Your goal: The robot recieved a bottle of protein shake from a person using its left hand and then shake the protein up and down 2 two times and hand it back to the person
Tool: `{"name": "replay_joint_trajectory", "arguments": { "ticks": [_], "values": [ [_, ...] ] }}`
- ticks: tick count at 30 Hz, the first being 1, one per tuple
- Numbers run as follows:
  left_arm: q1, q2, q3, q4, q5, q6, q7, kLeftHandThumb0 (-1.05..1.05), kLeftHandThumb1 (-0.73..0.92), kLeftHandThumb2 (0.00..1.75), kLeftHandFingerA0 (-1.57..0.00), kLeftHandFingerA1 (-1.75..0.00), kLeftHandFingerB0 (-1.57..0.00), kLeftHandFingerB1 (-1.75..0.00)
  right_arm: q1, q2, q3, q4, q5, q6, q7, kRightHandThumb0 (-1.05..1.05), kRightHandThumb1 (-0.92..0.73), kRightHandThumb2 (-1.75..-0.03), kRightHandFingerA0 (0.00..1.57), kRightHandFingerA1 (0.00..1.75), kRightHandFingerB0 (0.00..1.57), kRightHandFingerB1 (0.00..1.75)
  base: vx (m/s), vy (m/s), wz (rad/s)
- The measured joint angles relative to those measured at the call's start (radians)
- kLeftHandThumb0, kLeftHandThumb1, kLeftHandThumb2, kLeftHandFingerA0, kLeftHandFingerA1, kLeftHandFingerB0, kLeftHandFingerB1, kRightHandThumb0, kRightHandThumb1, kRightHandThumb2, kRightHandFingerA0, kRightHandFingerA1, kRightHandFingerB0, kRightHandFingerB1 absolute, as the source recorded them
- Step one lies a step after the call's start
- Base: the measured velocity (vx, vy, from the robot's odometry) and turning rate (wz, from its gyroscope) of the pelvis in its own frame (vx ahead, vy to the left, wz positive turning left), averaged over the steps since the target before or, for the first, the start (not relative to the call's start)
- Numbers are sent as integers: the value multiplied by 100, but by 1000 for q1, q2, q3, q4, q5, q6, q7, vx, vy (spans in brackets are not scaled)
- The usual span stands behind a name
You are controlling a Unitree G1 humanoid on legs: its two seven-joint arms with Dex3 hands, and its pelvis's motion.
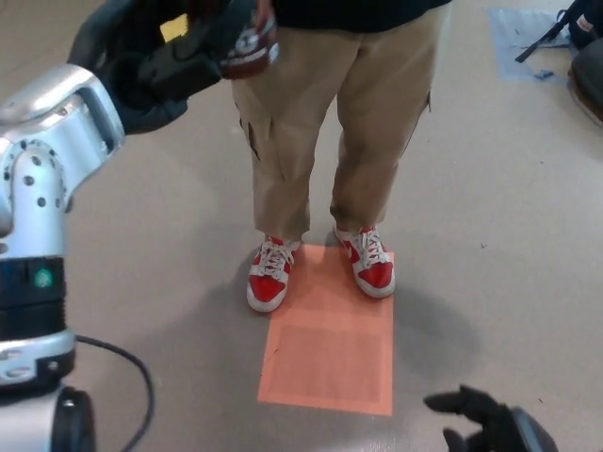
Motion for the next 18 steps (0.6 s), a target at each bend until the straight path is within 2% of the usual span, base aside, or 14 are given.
{"name": "replay_joint_trajectory", "arguments": {
  "ticks": [2,3,4,5,6,7,8,10,11,12,16,17,18],
  "values": [
    [26,37,-38,-18,5,-14,-31,-92,61,97,0,-8,0,-3,-4,0,0,0,0,0,0,-27,-81,-70,99,62,68,52,0,0,0],
    [41,52,-54,-27,9,-21,-44,-84,57,98,0,-18,0,-13,-4,0,0,0,0,0,1,-28,-82,-70,99,61,66,51,0,0,0],
    [64,73,-76,-40,13,-32,-60,-93,70,103,-8,-26,-8,-13,-4,0,-1,0,1,0,2,-27,-82,-69,98,60,66,51,0,0,0],
    [90,92,-99,-58,20,-46,-74,-89,69,104,-8,-33,-8,-19,-4,0,-1,1,1,0,3,-27,-81,-69,98,60,67,51,0,0,0],
    [131,114,-130,-82,32,-69,-88,-89,69,104,-8,-33,-8,-19,-4,0,-1,1,1,0,4,-27,-81,-69,98,60,67,51,0,0,0],
    [151,119,-142,-91,39,-79,-91,-81,64,104,-4,-37,-3,-26,-4,1,-1,1,1,0,4,-27,-80,-69,98,60,66,51,0,0,0],
    [182,127,-162,-102,52,-95,-93,-83,69,106,-6,-41,-2,-31,-4,1,0,1,0,0,4,-25,-79,-69,97,61,68,52,0,0,0],
    [225,135,-189,-112,69,-121,-94,-81,69,105,-6,-41,-5,-36,-4,3,1,1,0,0,4,-25,-79,-70,97,61,68,53,0,0,0],
    [257,140,-208,-114,86,-141,-93,-37,45,105,0,-47,0,-46,-4,4,3,1,-1,0,4,-26,-79,-70,94,60,68,53,0,0,0],
    [273,142,-217,-115,95,-153,-92,-78,85,66,-23,-31,-18,-27,-4,5,3,1,-1,0,4,-26,-80,-70,94,59,67,52,0,0,0],
    [355,156,-262,-105,141,-210,-77,-70,80,65,-30,-34,-20,-28,-4,10,8,1,-2,0,4,-31,-81,-66,88,54,64,47,0,0,0],
    [376,160,-277,-95,155,-228,-69,-68,64,84,-25,-43,-17,-38,-5,11,9,1,-2,0,4,-33,-82,-67,86,52,62,44,0,0,0],
    [396,164,-290,-83,169,-245,-61,-68,64,84,-25,-43,-17,-38,-5,12,9,1,-2,0,4,-33,-82,-67,86,52,62,44,0,0,0]
  ]
}}
